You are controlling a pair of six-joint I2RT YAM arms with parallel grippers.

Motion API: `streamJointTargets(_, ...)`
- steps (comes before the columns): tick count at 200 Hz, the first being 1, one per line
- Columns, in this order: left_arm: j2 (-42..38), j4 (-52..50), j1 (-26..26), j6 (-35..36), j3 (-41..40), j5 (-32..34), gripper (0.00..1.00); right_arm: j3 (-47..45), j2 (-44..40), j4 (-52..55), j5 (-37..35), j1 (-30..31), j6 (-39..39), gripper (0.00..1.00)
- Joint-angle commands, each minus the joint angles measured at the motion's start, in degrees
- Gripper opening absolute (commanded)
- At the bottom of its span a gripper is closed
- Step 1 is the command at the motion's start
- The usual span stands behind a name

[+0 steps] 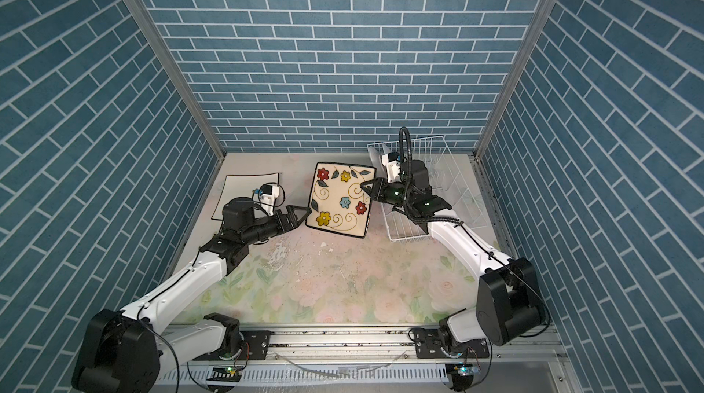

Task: Unload the plates from the dish rack
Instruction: Place the plate among the plates.

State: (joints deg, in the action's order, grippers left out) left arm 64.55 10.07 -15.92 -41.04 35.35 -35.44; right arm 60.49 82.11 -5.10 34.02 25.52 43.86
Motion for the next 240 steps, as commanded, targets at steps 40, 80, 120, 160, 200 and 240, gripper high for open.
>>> streamJointTargets(40,0.0,-3.7,1.0,4.5,3.9,-3.4,0.98,-0.2,0.8,-17.7,16.2,-2.1,10.4,0.0)
streamJointTargets(80,-0.1,-5.1,1.9,5.6,4.5,-4.3,0.98,1.0,3.0,-17.8,20.7,-2.5,10.9,0.0)
streamJointTargets(120,0.3,-4.7,2.0,5.3,6.3,-6.0,0.95,0.8,4.8,-19.7,23.6,-2.7,12.3,0.0)
streamJointTargets(160,1.3,-3.1,2.1,4.3,6.7,-8.1,0.85,1.0,6.8,-22.9,26.8,-2.9,14.3,0.0)
streamJointTargets(200,1.9,-1.4,2.1,3.1,6.5,-8.7,0.7,1.0,8.8,-26.0,28.9,-3.0,16.0,0.0)
streamJointTargets(240,2.3,0.1,2.1,2.0,6.5,-10.1,0.52,0.7,10.2,-27.6,29.9,-3.3,16.2,0.0)
